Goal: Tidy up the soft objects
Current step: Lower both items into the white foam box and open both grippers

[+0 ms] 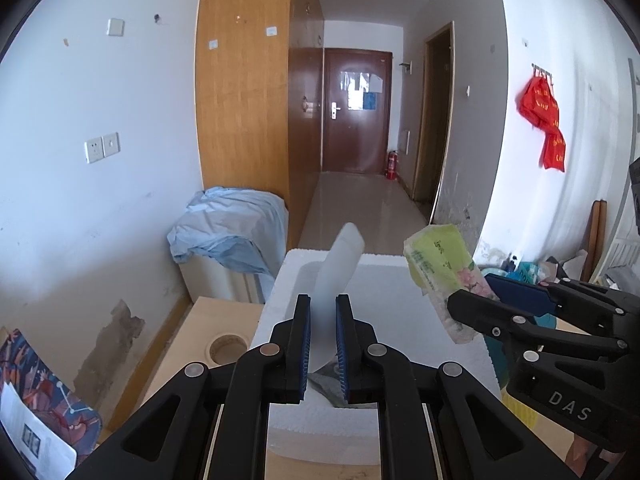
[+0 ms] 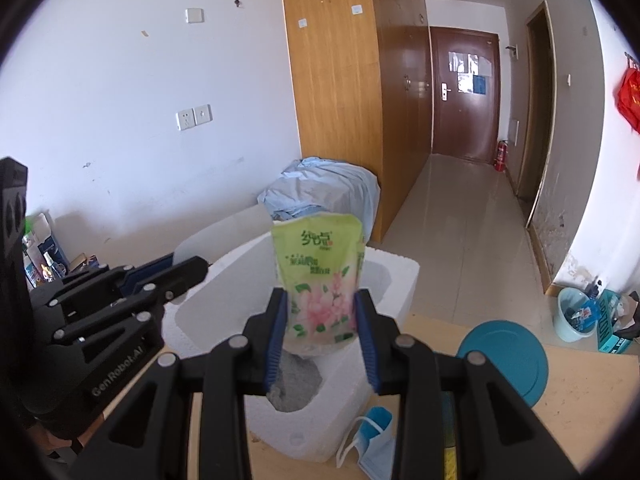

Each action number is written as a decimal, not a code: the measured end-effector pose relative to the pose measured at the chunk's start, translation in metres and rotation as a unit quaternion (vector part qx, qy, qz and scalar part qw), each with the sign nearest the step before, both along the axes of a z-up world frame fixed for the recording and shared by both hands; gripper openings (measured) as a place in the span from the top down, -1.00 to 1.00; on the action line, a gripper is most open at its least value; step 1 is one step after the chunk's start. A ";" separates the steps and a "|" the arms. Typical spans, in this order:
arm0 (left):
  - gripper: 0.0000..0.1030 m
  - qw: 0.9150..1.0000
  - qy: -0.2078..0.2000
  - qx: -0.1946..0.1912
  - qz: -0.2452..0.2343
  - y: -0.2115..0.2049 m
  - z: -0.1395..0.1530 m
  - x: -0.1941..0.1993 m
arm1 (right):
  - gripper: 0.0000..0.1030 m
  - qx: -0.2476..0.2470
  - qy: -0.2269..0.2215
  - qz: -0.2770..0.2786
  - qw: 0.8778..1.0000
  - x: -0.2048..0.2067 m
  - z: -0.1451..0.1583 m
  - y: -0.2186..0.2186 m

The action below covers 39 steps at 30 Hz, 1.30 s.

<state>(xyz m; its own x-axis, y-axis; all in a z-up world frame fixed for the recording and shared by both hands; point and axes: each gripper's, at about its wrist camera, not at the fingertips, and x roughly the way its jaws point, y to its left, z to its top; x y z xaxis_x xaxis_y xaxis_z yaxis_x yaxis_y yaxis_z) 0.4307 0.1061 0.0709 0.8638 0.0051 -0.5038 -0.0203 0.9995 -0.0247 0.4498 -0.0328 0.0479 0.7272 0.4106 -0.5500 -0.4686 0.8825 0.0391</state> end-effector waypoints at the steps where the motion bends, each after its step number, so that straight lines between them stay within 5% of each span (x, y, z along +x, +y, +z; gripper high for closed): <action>1: 0.72 1.000 0.002 0.000 -0.002 0.000 0.000 0.001 | 0.25 0.001 0.000 0.001 1.000 0.001 0.001 0.001; 4: 0.47 1.000 -0.006 0.002 0.004 0.000 0.001 0.001 | 0.25 -0.002 -0.002 0.003 1.000 0.000 0.002 0.003; 12: 0.45 1.000 -0.009 0.002 0.008 0.000 0.006 -0.001 | 0.25 -0.005 -0.001 0.006 1.000 0.001 0.000 0.001; 16: -0.22 1.000 -0.013 0.009 0.016 -0.003 0.008 -0.003 | 0.25 -0.005 0.000 0.007 1.000 0.004 -0.001 0.003; 33: -0.26 0.999 -0.013 0.007 0.048 0.004 0.011 -0.004 | 0.21 0.000 0.004 0.005 1.000 0.011 -0.006 0.006; 39: -0.26 0.999 -0.014 0.006 0.047 0.004 0.012 -0.006 | -0.08 0.004 0.005 0.007 1.000 0.010 -0.008 0.005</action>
